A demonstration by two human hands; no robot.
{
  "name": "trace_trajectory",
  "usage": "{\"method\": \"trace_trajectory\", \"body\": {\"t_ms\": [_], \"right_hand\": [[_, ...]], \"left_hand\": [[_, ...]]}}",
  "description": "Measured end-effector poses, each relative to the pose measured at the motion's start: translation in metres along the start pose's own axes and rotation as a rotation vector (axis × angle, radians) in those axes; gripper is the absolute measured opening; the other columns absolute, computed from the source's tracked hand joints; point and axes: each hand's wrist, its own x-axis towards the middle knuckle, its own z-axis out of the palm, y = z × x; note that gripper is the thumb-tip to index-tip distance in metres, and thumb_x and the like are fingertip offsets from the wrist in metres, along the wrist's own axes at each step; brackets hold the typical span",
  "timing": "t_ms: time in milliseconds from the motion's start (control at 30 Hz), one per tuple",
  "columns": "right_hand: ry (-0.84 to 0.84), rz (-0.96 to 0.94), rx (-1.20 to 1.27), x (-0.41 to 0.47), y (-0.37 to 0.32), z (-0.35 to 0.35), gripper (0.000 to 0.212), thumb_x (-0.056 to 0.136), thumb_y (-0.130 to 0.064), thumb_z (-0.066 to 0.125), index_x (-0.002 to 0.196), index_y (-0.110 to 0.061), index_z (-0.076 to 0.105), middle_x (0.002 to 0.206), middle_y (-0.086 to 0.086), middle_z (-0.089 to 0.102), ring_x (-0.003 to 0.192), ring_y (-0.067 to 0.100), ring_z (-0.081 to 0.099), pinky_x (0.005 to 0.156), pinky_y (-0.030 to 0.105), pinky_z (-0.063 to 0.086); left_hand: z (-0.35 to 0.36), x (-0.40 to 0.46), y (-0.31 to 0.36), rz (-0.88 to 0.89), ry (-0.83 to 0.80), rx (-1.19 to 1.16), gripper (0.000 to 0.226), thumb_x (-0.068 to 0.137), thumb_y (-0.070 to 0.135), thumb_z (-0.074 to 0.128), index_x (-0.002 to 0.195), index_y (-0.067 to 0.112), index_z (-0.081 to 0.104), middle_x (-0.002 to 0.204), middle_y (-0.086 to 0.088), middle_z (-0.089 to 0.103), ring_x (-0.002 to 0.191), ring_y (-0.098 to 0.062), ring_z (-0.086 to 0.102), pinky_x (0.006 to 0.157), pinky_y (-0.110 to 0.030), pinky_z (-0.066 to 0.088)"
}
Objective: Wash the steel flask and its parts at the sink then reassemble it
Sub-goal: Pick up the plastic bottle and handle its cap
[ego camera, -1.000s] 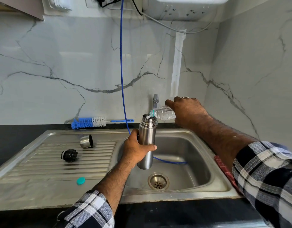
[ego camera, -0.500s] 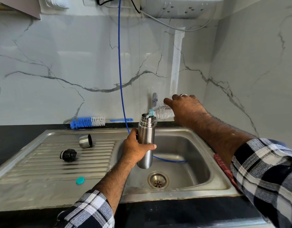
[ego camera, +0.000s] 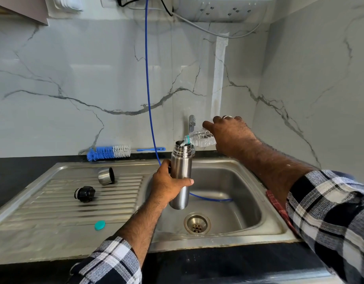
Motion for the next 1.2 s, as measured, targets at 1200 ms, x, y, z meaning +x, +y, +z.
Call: {"method": "trace_trajectory", "body": {"t_ms": [1200], "right_hand": [[0.075, -0.075, -0.056, 0.015, -0.011, -0.003, 0.081, 0.087, -0.016, 0.076, 0.156, -0.029, 0.036, 0.136, 0.008, 0.059, 0.123, 0.031, 0.061, 0.107, 0.053, 0.049]], "left_hand": [[-0.016, -0.005, 0.0, -0.029, 0.025, -0.031, 0.067, 0.058, 0.031, 0.101, 0.108, 0.035, 0.057, 0.103, 0.013, 0.068, 0.091, -0.008, 0.067, 0.073, -0.028, 0.053]]}}
